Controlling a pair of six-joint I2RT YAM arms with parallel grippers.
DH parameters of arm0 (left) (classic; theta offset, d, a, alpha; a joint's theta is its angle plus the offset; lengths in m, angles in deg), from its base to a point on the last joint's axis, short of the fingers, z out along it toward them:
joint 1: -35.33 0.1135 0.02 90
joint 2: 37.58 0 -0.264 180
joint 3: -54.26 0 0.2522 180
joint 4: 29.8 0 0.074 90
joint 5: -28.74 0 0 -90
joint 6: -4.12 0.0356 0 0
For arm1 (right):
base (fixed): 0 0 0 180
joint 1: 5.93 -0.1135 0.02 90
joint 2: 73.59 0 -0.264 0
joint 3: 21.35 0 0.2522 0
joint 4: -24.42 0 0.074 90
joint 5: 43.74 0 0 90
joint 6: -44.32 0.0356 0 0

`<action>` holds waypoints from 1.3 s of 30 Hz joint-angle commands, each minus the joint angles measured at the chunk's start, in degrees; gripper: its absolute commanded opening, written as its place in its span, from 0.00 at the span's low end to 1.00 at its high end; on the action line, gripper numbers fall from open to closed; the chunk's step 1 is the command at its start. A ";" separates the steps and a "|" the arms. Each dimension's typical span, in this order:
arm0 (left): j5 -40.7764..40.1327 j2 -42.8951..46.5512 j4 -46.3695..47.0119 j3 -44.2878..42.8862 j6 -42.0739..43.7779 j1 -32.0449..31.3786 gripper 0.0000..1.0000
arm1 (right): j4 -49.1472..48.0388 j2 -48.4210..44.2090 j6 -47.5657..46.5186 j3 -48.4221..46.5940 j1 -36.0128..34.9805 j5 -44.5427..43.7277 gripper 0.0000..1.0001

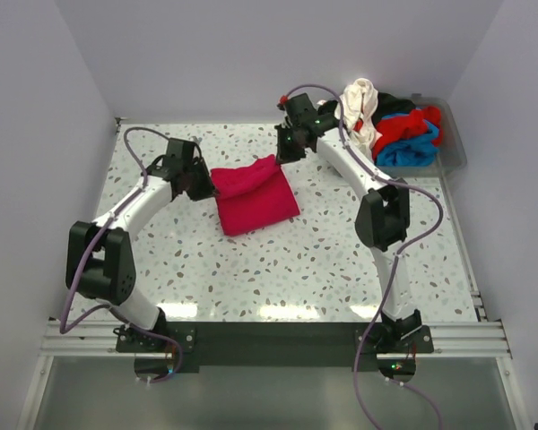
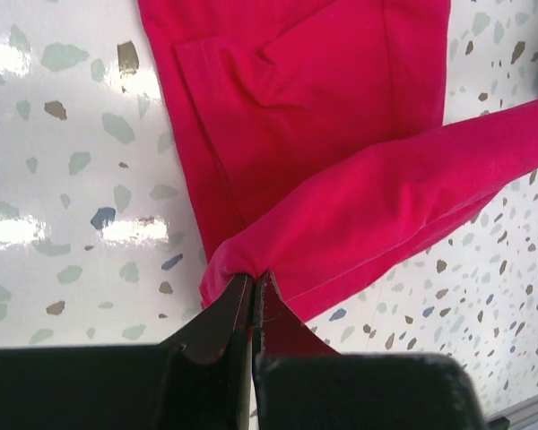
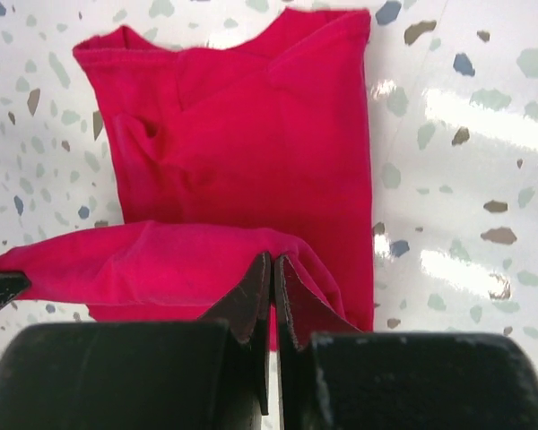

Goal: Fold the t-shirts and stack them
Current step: Fold the tshirt, then neatly place the folded tshirt to the corner

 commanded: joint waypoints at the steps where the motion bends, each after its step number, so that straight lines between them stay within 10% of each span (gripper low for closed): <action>1: -1.39 -2.79 6.49 -3.88 1.64 1.09 0.00 | -5.35 2.14 0.71 -5.64 0.41 -3.18 0.00; 4: -3.93 -7.10 8.78 -8.88 1.73 2.84 0.00 | -10.60 4.51 2.20 -8.37 0.50 -6.35 0.00; 6: -5.43 -9.90 11.06 -12.65 0.59 4.07 0.33 | -14.22 5.39 4.66 -8.63 0.85 -8.45 0.10; 8: -7.26 -10.88 13.17 -14.34 0.06 4.43 0.94 | -18.18 5.75 6.94 -9.16 1.29 -8.81 0.53; 9: -7.97 -11.50 13.88 -16.08 -0.03 4.51 1.00 | -19.06 5.75 7.21 -9.51 1.55 -8.72 0.68; 11: -7.90 -12.20 13.36 -17.94 -0.03 4.51 1.00 | -19.77 5.14 7.13 -9.34 1.64 -9.25 0.91; 17: -5.00 -10.72 14.05 -13.75 0.59 4.51 1.00 | -26.01 -4.44 3.35 4.36 1.73 -6.97 0.95; 39: 8.37 -6.58 34.27 11.93 -6.62 4.51 1.00 | -22.24 0.55 5.11 16.50 1.47 16.50 0.51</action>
